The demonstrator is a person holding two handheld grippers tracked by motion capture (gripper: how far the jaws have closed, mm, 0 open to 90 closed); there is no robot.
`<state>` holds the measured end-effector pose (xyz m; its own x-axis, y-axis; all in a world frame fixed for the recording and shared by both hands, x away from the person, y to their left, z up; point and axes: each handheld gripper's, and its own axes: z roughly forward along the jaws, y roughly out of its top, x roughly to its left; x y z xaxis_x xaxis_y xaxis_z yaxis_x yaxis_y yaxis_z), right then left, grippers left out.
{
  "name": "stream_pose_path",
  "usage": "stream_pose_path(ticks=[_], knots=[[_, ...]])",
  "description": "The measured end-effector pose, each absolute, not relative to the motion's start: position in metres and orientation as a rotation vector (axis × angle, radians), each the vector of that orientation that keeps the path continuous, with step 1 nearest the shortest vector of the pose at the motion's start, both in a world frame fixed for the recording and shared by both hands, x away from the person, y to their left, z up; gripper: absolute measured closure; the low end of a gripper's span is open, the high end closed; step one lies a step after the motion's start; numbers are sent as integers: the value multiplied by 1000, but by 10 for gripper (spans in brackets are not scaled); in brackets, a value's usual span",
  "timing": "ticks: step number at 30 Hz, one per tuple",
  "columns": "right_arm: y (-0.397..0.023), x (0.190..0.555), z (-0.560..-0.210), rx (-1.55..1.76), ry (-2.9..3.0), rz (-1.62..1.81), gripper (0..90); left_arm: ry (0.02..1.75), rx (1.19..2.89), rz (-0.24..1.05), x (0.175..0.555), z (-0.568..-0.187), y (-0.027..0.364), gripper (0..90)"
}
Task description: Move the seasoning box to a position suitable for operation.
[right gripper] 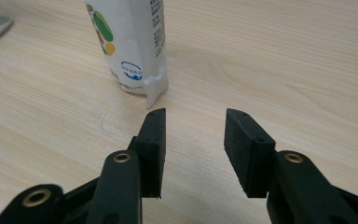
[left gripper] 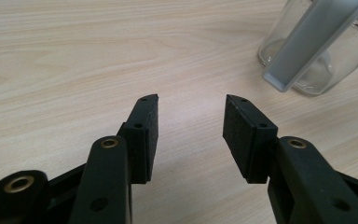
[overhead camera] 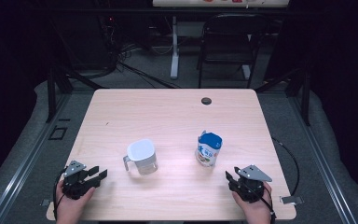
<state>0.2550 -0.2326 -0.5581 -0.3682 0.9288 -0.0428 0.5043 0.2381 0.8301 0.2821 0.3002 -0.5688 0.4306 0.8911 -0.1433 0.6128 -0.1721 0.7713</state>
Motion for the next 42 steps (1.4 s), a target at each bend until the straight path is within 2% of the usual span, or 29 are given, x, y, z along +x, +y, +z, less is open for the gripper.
stream_pose_path(ticks=[2,6,20,34,38,42], knots=[[-232,255,-557,1284,1964,1038,637,1264,1890,435,283,-569,300,579],[-230,254,-556,1239,1972,1047,649,1272,1869,434,283,-569,301,581],[-235,256,-564,1292,2006,1019,600,1222,1862,474,277,-564,290,584],[-233,255,-564,1293,2022,1047,562,1187,1859,441,276,-547,261,495],[-236,254,-563,1294,2012,1062,561,1134,1901,472,277,-545,249,465],[-238,254,-562,1309,1999,1072,556,1152,1934,517,284,-545,235,466]])
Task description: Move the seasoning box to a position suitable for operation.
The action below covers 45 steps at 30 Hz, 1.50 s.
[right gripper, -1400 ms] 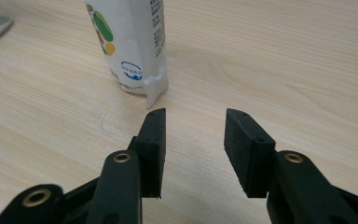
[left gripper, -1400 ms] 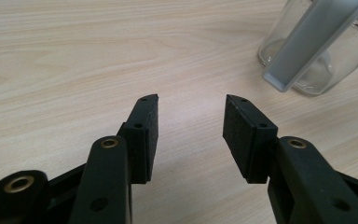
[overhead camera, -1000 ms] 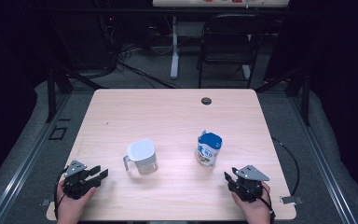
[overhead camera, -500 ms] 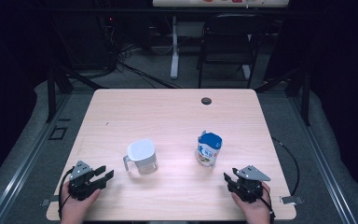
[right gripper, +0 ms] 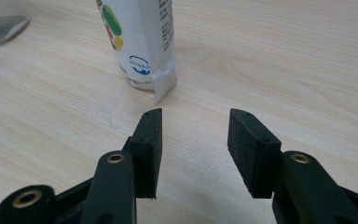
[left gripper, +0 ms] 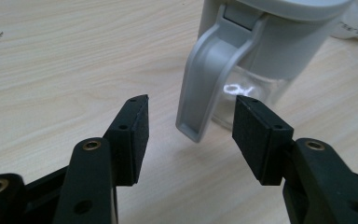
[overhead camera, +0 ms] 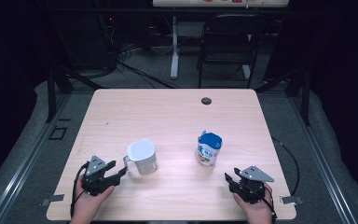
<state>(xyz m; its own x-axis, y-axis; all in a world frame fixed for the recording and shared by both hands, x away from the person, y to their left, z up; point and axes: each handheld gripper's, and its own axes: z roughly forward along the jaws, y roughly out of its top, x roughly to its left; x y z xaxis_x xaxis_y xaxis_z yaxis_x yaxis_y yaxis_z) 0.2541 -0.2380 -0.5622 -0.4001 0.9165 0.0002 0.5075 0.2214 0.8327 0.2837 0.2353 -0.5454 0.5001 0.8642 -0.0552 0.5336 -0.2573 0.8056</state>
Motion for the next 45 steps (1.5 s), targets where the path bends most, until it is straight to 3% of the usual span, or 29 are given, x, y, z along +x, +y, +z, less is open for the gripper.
stream_pose_path(ticks=[4,21,45], knots=[[-239,254,-562,1311,2000,1071,556,1194,1912,529,294,-548,227,535],[-248,244,-565,1333,1993,1045,553,1204,1908,514,306,-563,217,677],[-254,240,-566,1364,1974,1051,550,1118,1983,540,307,-561,214,707]])
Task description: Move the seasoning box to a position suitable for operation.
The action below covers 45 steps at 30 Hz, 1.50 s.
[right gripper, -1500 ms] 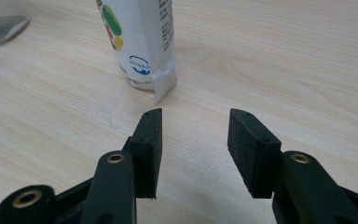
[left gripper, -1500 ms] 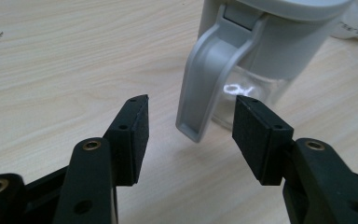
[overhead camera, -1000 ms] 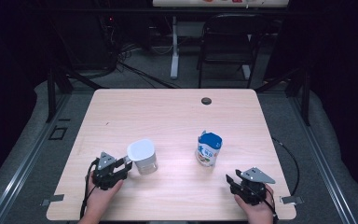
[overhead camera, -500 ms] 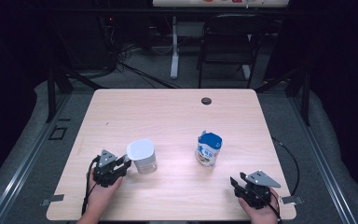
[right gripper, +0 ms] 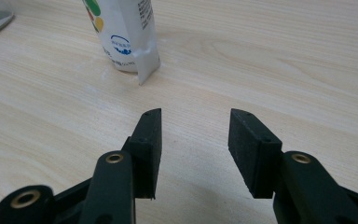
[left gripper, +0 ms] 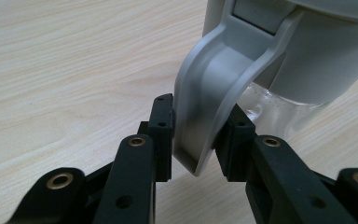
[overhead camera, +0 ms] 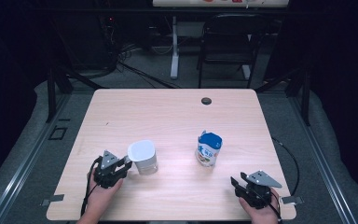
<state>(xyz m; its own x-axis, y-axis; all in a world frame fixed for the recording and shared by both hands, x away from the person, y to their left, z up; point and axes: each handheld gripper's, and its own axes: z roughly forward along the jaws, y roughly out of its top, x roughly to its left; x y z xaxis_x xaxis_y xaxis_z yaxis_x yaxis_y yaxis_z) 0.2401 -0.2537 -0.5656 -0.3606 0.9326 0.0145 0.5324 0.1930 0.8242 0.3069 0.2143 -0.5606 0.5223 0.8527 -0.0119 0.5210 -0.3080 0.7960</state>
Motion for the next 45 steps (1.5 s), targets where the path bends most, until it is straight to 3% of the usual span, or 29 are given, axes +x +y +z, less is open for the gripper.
stream_pose_path(ticks=[21,45], knots=[[-244,250,-563,1314,2027,1076,596,1016,2041,493,287,-559,200,709],[-240,248,-561,1294,2046,1081,589,931,2092,451,272,-557,179,709]])
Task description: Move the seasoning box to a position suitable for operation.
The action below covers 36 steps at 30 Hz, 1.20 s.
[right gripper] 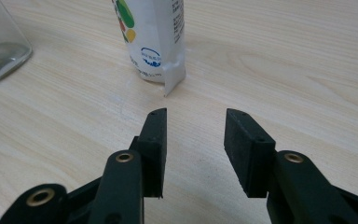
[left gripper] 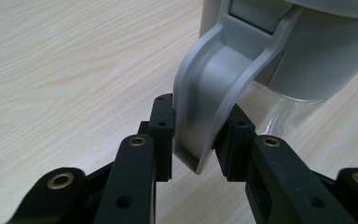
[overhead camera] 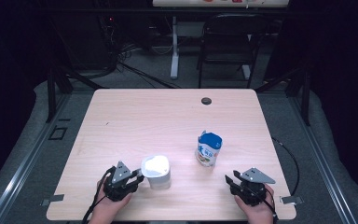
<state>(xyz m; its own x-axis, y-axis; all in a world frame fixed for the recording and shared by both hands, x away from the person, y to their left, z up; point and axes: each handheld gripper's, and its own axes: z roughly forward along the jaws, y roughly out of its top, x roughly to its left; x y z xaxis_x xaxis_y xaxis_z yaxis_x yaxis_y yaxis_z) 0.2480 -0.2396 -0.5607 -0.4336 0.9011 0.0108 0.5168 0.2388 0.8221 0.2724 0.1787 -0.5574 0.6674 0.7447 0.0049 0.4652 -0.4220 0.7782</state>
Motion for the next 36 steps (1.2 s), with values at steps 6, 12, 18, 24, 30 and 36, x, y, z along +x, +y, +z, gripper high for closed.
stream_pose_path(ticks=[6,12,18,24,30,36], knots=[[-239,248,-560,1287,2045,1105,524,924,2101,450,271,-557,177,708],[-236,249,-561,1283,2045,1101,500,926,2095,445,272,-557,177,705],[-234,248,-560,1263,2055,1115,485,930,2066,409,272,-556,180,683],[-232,248,-559,1257,2056,1130,469,934,2027,364,272,-553,189,619],[-231,251,-557,1260,2050,1135,470,898,1989,368,265,-548,196,576],[-229,253,-555,1263,2032,1160,511,884,1988,382,261,-538,203,569]])
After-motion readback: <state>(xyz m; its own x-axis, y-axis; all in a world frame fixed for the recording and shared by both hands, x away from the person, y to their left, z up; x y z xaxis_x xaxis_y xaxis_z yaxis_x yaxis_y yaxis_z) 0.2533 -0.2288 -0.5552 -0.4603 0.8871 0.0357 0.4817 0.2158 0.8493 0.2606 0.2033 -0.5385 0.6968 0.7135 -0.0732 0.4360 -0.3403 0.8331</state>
